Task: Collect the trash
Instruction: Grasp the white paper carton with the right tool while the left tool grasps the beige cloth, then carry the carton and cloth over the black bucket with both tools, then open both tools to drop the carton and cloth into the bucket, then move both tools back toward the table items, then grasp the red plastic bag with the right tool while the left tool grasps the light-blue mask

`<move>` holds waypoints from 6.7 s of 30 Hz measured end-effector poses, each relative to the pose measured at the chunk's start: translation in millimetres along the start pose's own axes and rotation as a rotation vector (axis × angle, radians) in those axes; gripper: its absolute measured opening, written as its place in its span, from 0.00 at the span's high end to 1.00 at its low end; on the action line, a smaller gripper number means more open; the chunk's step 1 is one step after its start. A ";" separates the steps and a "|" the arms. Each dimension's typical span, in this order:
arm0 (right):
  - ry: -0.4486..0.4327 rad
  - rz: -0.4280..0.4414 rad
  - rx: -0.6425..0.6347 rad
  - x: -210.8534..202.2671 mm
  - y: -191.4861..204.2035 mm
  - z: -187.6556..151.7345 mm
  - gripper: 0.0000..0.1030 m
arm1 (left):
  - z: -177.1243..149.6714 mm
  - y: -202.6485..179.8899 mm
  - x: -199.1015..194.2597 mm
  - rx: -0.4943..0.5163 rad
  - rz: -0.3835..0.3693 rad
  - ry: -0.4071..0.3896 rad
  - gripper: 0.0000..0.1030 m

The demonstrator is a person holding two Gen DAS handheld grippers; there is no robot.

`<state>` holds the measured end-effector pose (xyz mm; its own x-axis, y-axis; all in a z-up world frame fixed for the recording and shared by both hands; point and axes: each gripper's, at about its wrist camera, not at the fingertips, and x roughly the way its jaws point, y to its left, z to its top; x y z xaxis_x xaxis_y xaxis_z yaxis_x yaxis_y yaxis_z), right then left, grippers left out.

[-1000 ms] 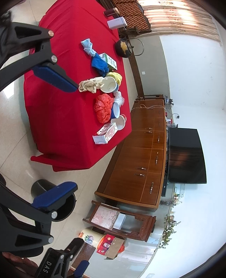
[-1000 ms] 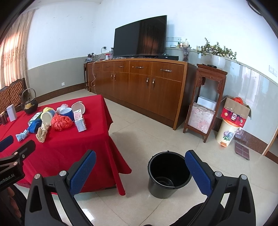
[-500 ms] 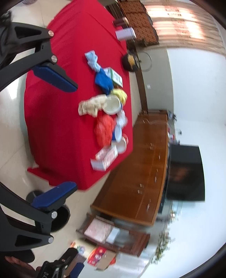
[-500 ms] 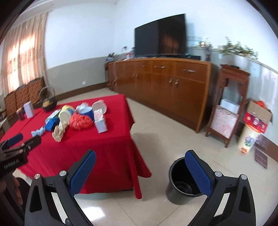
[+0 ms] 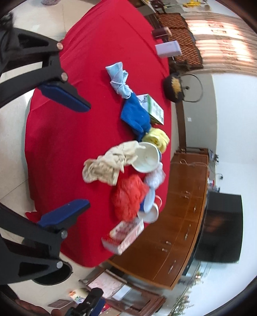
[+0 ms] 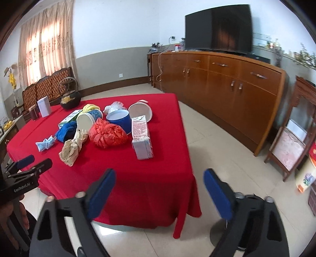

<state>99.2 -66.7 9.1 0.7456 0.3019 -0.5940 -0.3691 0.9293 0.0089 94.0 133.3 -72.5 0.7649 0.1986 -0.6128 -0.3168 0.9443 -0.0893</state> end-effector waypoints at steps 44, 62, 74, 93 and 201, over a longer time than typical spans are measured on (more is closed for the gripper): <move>-0.014 -0.096 0.122 3.4 -64.7 -6.7 0.66 | 17.5 -67.5 -8.3 0.076 -0.219 -0.083 0.83; -0.027 -0.347 0.294 -91.5 -185.6 -71.3 0.66 | -2.6 -218.9 -31.1 0.315 -0.500 -0.049 0.83; 0.039 -0.409 0.377 -93.0 -253.2 -120.7 0.65 | -49.0 -310.8 -15.2 0.441 -0.634 0.088 0.83; 0.339 -0.223 0.344 21.4 -369.5 -209.9 0.62 | -123.9 -404.8 76.3 0.515 -0.612 0.373 0.34; 0.103 0.233 -0.164 164.1 112.9 38.1 0.62 | 27.5 157.9 78.4 -0.141 0.055 -0.026 0.93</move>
<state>201.1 95.9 -56.8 0.5731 0.4718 -0.6700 -0.6145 0.7884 0.0296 119.3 305.1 -113.1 0.7576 0.2578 -0.5997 -0.4329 0.8860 -0.1660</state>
